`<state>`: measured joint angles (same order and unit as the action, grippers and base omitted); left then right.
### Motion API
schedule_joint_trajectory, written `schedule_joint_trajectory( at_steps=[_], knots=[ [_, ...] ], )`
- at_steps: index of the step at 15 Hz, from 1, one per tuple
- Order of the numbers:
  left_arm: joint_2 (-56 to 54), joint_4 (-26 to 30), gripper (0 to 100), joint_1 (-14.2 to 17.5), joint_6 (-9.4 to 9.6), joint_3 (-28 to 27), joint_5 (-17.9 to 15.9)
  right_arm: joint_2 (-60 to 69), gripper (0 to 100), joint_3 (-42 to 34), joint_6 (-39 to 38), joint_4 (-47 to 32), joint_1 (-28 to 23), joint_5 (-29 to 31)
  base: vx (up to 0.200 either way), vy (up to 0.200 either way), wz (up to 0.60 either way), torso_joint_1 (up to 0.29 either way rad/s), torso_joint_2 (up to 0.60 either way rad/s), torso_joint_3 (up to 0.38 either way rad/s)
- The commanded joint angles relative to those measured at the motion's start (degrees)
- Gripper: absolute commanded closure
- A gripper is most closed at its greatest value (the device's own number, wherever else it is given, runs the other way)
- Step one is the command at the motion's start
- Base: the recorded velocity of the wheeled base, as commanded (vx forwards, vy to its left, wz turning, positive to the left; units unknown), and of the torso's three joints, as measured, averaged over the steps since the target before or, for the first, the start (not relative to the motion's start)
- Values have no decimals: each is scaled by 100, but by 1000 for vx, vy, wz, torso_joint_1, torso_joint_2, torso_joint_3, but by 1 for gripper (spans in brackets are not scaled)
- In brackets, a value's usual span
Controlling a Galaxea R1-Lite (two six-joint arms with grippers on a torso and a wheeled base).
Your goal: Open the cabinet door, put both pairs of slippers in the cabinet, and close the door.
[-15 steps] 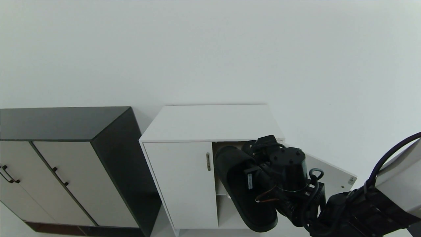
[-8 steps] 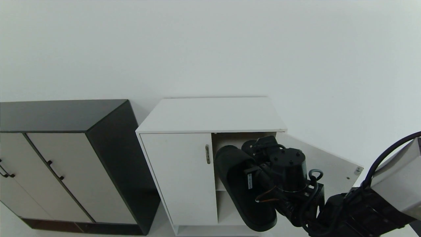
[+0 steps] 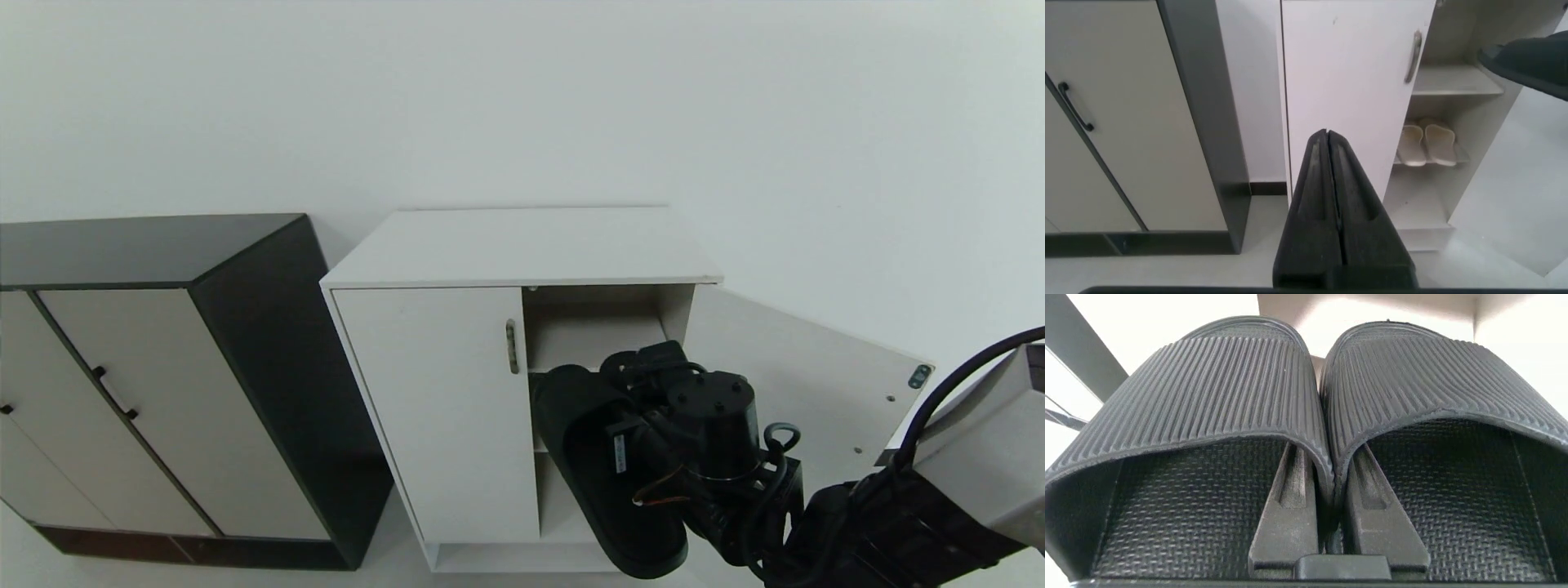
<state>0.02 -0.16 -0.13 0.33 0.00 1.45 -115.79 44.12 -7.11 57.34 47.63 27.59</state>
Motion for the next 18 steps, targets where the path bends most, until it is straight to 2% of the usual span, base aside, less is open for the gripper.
schedule_joint_trajectory(
  at_steps=[1, 11, 18],
  knots=[
    [6, -2, 100, 5, 2, 0, 4, -14, 100, -8, -1, 5, 1, 1, 0, 0, 0, -198, 520, 315],
    [6, -2, 100, -4, -15, 0, 4, -14, 100, -35, -1, 5, 1, 1, 0, 0, 0, -168, 494, 318],
    [-2, -2, 100, -4, -24, 0, 4, -23, 100, -79, -1, 5, 1, 1, 0, 0, 0, -93, 451, 350]
  ],
)
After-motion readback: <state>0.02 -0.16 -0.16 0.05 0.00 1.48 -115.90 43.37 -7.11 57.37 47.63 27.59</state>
